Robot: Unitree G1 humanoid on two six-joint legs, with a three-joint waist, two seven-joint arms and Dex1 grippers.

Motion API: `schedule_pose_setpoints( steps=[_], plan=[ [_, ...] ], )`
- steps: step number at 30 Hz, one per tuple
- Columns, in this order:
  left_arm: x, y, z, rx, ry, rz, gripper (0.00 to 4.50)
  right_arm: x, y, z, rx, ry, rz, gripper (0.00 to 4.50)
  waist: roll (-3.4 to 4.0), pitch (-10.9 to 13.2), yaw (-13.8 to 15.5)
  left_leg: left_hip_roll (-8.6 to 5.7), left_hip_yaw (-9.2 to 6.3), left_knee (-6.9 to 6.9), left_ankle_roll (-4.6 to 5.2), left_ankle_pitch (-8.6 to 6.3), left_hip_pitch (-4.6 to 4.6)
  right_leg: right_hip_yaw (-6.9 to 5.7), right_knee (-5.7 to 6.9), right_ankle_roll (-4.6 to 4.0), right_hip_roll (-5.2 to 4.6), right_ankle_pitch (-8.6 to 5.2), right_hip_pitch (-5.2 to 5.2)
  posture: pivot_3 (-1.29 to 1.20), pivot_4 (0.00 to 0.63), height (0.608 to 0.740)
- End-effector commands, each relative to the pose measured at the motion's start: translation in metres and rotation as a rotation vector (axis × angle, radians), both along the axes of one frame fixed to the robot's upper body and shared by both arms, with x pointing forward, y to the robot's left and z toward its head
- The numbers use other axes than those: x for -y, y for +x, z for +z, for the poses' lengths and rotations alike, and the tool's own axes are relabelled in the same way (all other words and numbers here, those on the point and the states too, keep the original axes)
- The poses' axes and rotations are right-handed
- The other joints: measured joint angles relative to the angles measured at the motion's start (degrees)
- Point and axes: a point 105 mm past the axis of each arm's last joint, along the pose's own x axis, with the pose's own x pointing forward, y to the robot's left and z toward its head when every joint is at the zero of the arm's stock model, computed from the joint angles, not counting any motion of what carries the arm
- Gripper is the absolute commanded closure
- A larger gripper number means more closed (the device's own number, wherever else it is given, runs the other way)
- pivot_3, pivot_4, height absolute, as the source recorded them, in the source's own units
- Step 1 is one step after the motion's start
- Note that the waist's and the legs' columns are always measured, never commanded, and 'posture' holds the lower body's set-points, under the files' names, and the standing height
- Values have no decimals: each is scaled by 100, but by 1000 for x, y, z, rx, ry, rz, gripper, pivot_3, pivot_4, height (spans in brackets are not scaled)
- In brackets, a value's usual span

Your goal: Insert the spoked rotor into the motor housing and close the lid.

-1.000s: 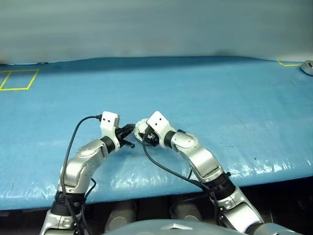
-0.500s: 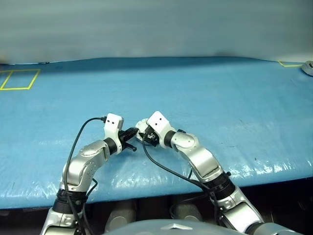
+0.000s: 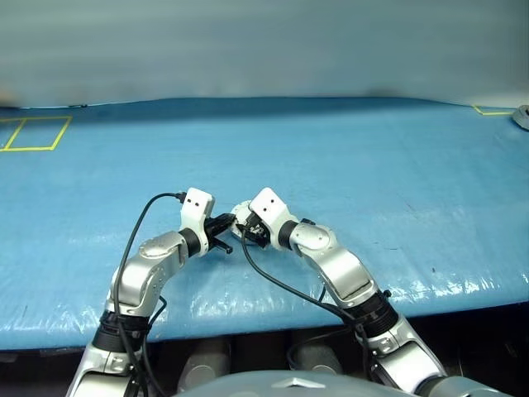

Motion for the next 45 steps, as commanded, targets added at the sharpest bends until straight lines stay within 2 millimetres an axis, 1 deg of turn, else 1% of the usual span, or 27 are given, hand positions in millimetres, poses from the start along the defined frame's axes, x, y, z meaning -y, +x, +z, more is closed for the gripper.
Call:
schedule_pose_setpoints(
  steps=[1, 6, 11, 12, 14, 15, 18, 20, 22, 26, 28, 30, 35, 38, 40, 45],
  plan=[
    [21, -14, -7, -37, 4, -106, 4482, 9, -7, -32, -97, -89, -29, 1459, 0, 0, 0, 0, 0, -1, 0, 0, 0, 0, 0, 0, 0, 0, 0, 0, 150, 740],
    [30, -21, -8, -30, 27, -176, 4482, 7, -7, -33, -95, -91, -23, 1459, 0, 0, 0, 1, 0, -1, 0, 0, 1, 0, 0, -1, 0, -1, 0, 0, 150, 740],
    [31, -22, -15, -42, 61, -191, 4482, 8, -8, -33, -113, -66, -37, 1459, -5, -5, 8, 0, 1, -1, 0, 0, 2, 0, 0, -1, -1, -1, 1, 0, 150, 740],
    [31, -22, -16, -43, 68, -192, 4500, 9, -8, -32, -119, -57, -45, 735, -5, -6, 15, 0, 0, -1, 0, 0, 2, 0, 0, -1, -1, -1, 2, 0, 150, 740],
    [30, -22, -17, -43, 71, -192, 4500, 10, -9, -29, -123, -33, -55, 146, -2, -7, 36, -2, -1, -2, 0, 0, 2, -1, -1, -1, -2, -1, 3, 0, 150, 740],
    [30, -21, -16, -42, 70, -192, 4500, 10, -9, -28, -121, -24, -60, 28, -3, -7, 42, -4, -3, -3, 0, 0, 2, -1, -2, -1, -3, -2, 4, 0, 150, 740],
    [29, -21, -15, -31, 77, -195, 4500, 15, -10, -14, -92, 38, -90, 28, -4, -7, 52, -12, -10, -5, 4, -3, -9, -1, -13, 6, -6, -3, 1, 0, 150, 740],
    [29, -21, -15, -25, 82, -196, 4500, 19, -15, -2, -82, 93, -86, 28, -4, -7, 68, -19, -19, -5, 7, -5, -21, -1, -16, 15, -11, -6, -5, 0, 150, 740],
    [29, -22, -15, -18, 87, -198, 4500, 22, -20, 6, -69, 116, -80, 28, -4, -6, 70, -23, -22, -6, 11, -8, -27, -1, -17, 25, -14, -7, -9, 0, 150, 740],
    [29, -22, -14, -4, 92, -204, 4500, 36, -32, 30, -55, 250, -104, 28, -5, -2, 77, -22, -23, -23, 11, -10, -30, -1, -21, 27, -15, -9, -17, 0, 150, 740],
    [30, -22, -13, 0, 92, -210, 4500, 41, -36, 39, -80, 342, -124, 28, -5, -1, 76, -21, -22, -32, 9, -9, -33, -1, -20, 31, -15, -12, -15, 0, 150, 740],
    [31, -22, -12, 4, 91, -213, 4500, 44, -42, 44, -126, 434, -128, 28, -5, 0, 76, -20, -21, -40, 8, -8, -35, -1, -20, 31, -15, -12, -13, 0, 150, 740],
    [31, -21, -11, 12, 90, -217, 4500, 59, -47, 46, -232, 636, -210, 28, -6, 2, 79, -20, -21, -50, 8, -8, -35, -2, -27, 34, -15, -14, -14, 0, 150, 740],
    [31, -22, -10, 17, 91, -219, 4500, 75, -44, 36, -317, 746, -336, 28, -5, 2, 81, -22, -21, -55, 8, -7, -35, 0, -31, 34, -17, -13, -13, 0, 150, 740],
    [31, -22, -10, 18, 93, -221, 4500, 77, -42, 29, -373, 803, -387, 28, -4, 2, 81, -21, -19, -61, 8, -7, -35, 1, -30, 33, -17, -14, -15, 0, 150, 740],
    [30, -21, -9, 23, 93, -222, 4500, 72, -33, 19, -468, 933, -485, 28, 0, 4, 81, -22, -17, -73, 6, -5, -34, 2, -31, 29, -18, -15, -15, 0, 150, 740]
  ],
)
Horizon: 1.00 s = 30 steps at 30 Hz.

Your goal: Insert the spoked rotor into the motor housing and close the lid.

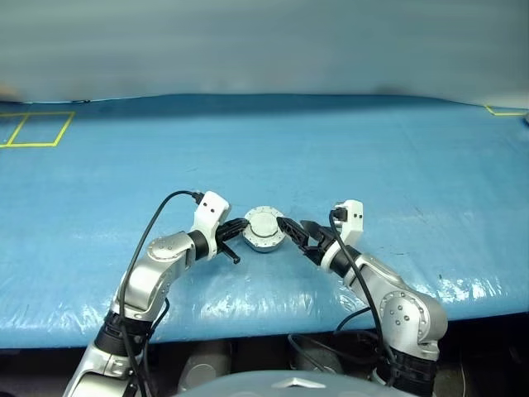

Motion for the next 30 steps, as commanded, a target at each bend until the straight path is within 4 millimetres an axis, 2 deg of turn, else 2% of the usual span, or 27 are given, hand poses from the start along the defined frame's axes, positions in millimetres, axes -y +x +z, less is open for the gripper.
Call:
schedule_pose_setpoints(
  steps=[1, 10, 16, 19, 24, 28, 30],
  plan=[
    [10, -10, -12, -54, 10, -50, 4500, -16, 7, 5, -31, 168, -41, 28, 0, 0, 0, 0, 0, -1, 0, 0, 0, 0, 0, -1, 0, 0, 1, 0, 150, 740],
    [8, -11, -14, -61, 5, -40, 4500, -51, 7, 0, -173, 450, 38, 28, 2, -1, -45, 2, 5, -5, 2, 1, 2, 2, 2, -3, 3, -1, 3, 0, 150, 740],
    [7, -12, -15, -63, 8, -36, 4500, -59, 9, -4, -262, 621, 22, 28, 1, -1, -53, 2, 7, -5, 3, 2, 3, 3, 2, -3, 4, 0, 5, 0, 150, 740],
    [7, -12, -15, -64, 8, -36, 4500, -61, 6, -13, -322, 642, 22, 651, 2, -1, -54, 3, 7, -5, 4, 2, 4, 3, 2, -3, 5, 0, 6, 0, 150, 740],
    [5, -11, -16, -66, 8, -28, 4500, -62, 0, -18, -369, 633, 44, 2319, 4, -1, -70, 3, 10, -5, 4, 2, 5, 6, 7, -4, 7, 0, 4, 0, 150, 740],
    [5, -12, -17, -70, 9, -26, 4500, -60, -1, -20, -383, 637, 35, 3124, 5, -2, -80, 8, 12, -6, 4, 2, 8, 6, 10, -4, 13, -1, 4, 0, 150, 740],
    [5, -12, -18, -72, 8, -26, 4500, -59, -2, -21, -391, 632, 32, 3276, 5, -2, -86, 12, 15, -6, 4, 2, 9, 7, 10, -4, 15, -1, 4, 0, 150, 740]
  ],
)
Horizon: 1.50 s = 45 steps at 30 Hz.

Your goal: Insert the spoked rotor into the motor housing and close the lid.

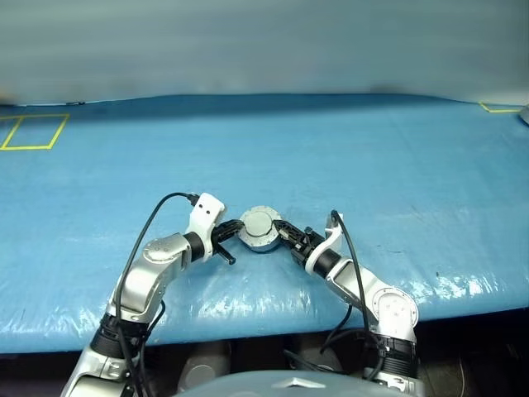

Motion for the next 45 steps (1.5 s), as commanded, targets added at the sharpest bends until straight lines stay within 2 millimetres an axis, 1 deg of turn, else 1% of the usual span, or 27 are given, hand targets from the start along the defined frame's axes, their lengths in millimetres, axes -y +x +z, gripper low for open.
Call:
schedule_pose_setpoints(
  steps=[1, 5, 7, 9, 10, 15, 19, 22, 25, 27, 28, 30, 34, 37, 41, 45],
  plan=[
    [12, -12, -14, -64, -6, -54, 4500, -34, -10, 5, -24, 101, 67, 3276, 0, 0, -4, 1, 0, 0, 0, 0, 1, 0, 0, 0, 1, 0, 0, 0, 150, 740],
    [11, -9, -11, -50, -17, -35, 4500, -33, -13, 2, -30, 79, 82, 3276, 1, -1, -34, 3, 1, 0, 0, 0, 1, 1, 3, -1, 3, 0, 0, 0, 150, 740],
    [4, 1, -1, -18, -92, 43, 4500, -31, -13, 5, -23, 82, 75, 3276, 1, -1, -44, 4, 2, 0, 0, 0, 2, 1, 4, -1, 3, 0, 0, 0, 150, 740],
    [-6, 11, 10, -3, -189, 145, 4119, -28, -11, 9, -11, 91, 57, 3276, 1, 2, -50, 4, 3, 1, 0, 0, 2, 2, 5, -1, 2, 0, -1, 0, 150, 740],
    [-12, 14, 14, 6, -221, 179, 3876, -27, -10, 13, 1, 97, 46, 3276, -3, 6, -58, 5, 4, 2, 0, 0, 0, 2, 6, -1, 2, 0, -5, 0, 150, 740],
    [-33, 15, 26, 6, -366, 308, 2271, -20, 0, 29, 57, 125, -4, 3276, -2, 11, -84, 9, 5, 0, 0, 0, -5, 1, 17, -7, 6, -3, -18, 0, 150, 740],
    [-47, 4, 27, -87, -626, 435, 866, -18, 14, 54, 134, 175, -48, 3276, -4, 20, -98, 6, 11, 1, 0, 0, -10, 6, 13, -25, -1, 10, -20, 0, 150, 740],
    [-46, -6, 27, -192, -864, 487, 0, -22, 19, 70, 179, 199, -47, 3276, -15, 39, -101, 6, 12, 5, 0, 0, -15, 5, 10, -19, 0, 11, -22, 0, 150, 740],
    [-36, -17, 24, -308, -1047, 500, 0, -29, 23, 85, 216, 226, -33, 3276, -35, 57, -107, 8, 8, 6, 0, 0, -16, 2, 11, -14, 2, 8, -22, 0, 150, 740],
    [-28, -21, 20, -395, -1149, 521, 0, -34, 25, 93, 234, 235, -19, 3276, -35, 59, -113, 10, 4, 6, 0, 0, -18, 2, 15, -17, 6, 8, -24, 0, 150, 740],
    [-24, -22, 21, -422, -1210, 514, 0, -37, 26, 96, 242, 239, -11, 3276, -35, 59, -113, 9, 5, 6, 0, 0, -18, 3, 15, -29, 6, 15, -25, 0, 150, 740],
    [-16, -26, 30, -452, -1338, 467, 0, -43, 26, 101, 254, 246, 10, 3276, -36, 60, -113, 7, 7, 6, -1, 0, -19, 6, 15, -31, 4, 16, -24, 0, 150, 740],
    [-13, -29, 42, -480, -1504, 420, 0, -52, 23, 105, 268, 247, 52, 3276, -37, 61, -109, 5, 11, 7, -1, 0, -19, 10, 14, -33, 3, 17, -24, 0, 150, 740],
    [-10, -30, 46, -497, -1575, 398, 0, -59, 18, 105, 261, 247, 88, 3276, -37, 61, -94, 5, 10, 7, -2, 1, -18, 10, 14, -35, 4, 17, -23, 0, 150, 740],
    [-12, -29, 52, -480, -1629, 385, 0, -65, 13, 104, 251, 251, 118, 3276, -37, 61, -92, 4, 14, 8, -1, 1, -18, 14, 13, -36, 4, 18, -23, 0, 150, 740],
    [-11, -25, 53, -489, -1635, 382, 0, -72, 6, 104, 242, 266, 151, 3276, -37, 61, -98, 6, 16, 8, -2, 1, -17, 15, 14, -42, 5, 16, -24, 0, 150, 740]
  ],
)
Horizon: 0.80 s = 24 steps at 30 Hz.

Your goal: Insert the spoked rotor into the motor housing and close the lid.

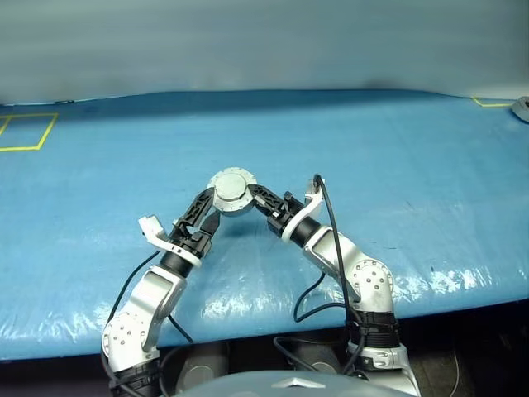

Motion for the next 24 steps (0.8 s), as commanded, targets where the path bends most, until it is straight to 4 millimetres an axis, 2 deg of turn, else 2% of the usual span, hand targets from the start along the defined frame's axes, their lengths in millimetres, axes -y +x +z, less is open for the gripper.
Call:
schedule_pose_setpoints(
  steps=[1, 10, 19, 24],
  plan=[
    [20, 0, 9, 20, -141, -16, 0, -22, -16, 33, 73, 147, 76, 3276, 0, 0, 3, 0, 0, 0, 0, 0, -1, 0, 0, 0, 0, 0, 0, 0, 150, 740],
    [33, 4, 11, 16, -138, -70, 0, -28, -24, 32, 65, 144, 115, 3276, 0, 0, -5, 0, 2, 3, 0, 0, 0, 1, 0, 0, 2, 0, 1, 0, 150, 740],
    [19, -6, -6, -55, -92, -19, 0, -15, -14, 38, 101, 165, 39, 3276, 0, 0, -20, 0, 3, 2, 1, 0, 0, 2, 0, 0, 2, 0, 0, 0, 150, 740],
    [14, -9, -9, -57, -84, -2, 0, -15, -12, 42, 116, 172, 38, 3276, 1, 1, -11, 0, 2, 4, 1, 0, 0, 1, 0, -21, 2, -12, 1, 0, 150, 740]
  ],
)
